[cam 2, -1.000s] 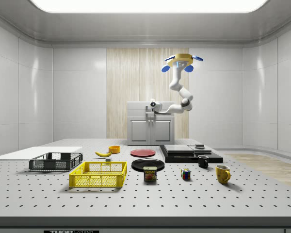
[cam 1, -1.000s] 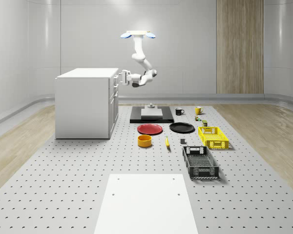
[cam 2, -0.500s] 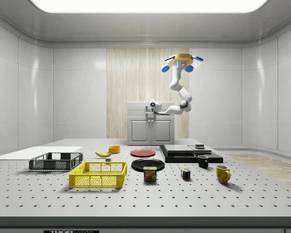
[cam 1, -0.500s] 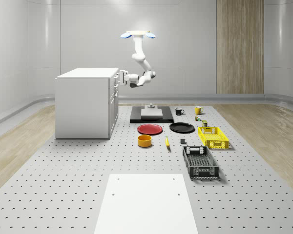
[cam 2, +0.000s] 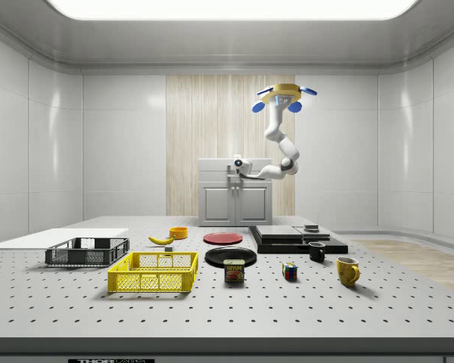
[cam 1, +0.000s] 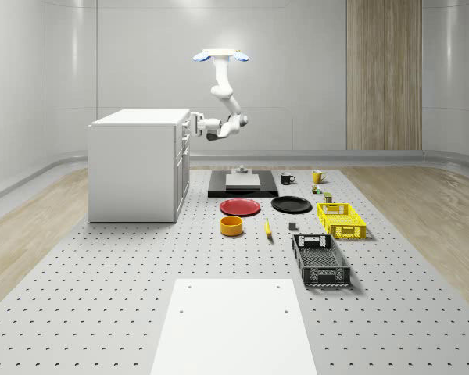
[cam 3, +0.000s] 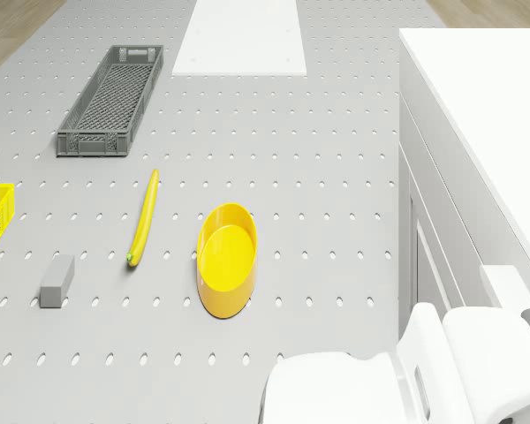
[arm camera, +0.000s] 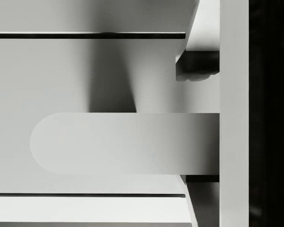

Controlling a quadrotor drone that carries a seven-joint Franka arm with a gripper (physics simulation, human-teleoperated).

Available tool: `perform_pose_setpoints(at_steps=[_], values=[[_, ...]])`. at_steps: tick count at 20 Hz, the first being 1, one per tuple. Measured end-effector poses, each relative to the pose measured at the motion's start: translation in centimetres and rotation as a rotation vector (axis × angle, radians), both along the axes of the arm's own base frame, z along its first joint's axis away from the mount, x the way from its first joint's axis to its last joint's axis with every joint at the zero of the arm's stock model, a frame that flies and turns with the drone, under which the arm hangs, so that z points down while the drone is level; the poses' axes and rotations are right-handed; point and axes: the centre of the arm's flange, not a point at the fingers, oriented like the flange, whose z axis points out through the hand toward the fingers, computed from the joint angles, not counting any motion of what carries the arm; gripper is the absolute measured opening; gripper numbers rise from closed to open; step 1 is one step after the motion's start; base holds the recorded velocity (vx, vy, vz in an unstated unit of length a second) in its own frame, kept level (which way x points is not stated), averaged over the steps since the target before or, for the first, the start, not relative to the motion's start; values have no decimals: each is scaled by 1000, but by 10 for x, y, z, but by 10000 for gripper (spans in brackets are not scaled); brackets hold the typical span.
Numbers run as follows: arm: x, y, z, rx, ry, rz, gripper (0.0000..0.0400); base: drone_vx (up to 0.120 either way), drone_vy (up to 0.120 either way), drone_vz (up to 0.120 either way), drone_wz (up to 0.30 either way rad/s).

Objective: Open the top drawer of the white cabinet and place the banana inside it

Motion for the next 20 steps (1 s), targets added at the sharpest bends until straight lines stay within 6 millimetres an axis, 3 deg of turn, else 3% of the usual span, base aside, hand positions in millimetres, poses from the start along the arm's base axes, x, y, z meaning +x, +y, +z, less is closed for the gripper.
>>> perform_pose_setpoints(at_steps=[1,2,6,9,10,12,15,16,20], values=[[-1,-1,6,-16,41,4,238,0,0,0,0],[-2,-2,8,-24,30,5,249,0,0,0,0],[0,-2,-1,-10,-11,3,178,0,0,0,0],[0,-10,0,-14,12,3,177,0,0,0,0],[2,-13,-9,-8,-27,2,160,0,0,0,0],[1,-21,-6,-5,-18,1,139,0,0,0,0],[2,-32,-12,-4,-30,0,151,0,0,0,0],[3,-37,-14,-16,-16,2,195,0,0,0,0],[1,-56,-7,-7,-2,1,138,0,0,0,0]])
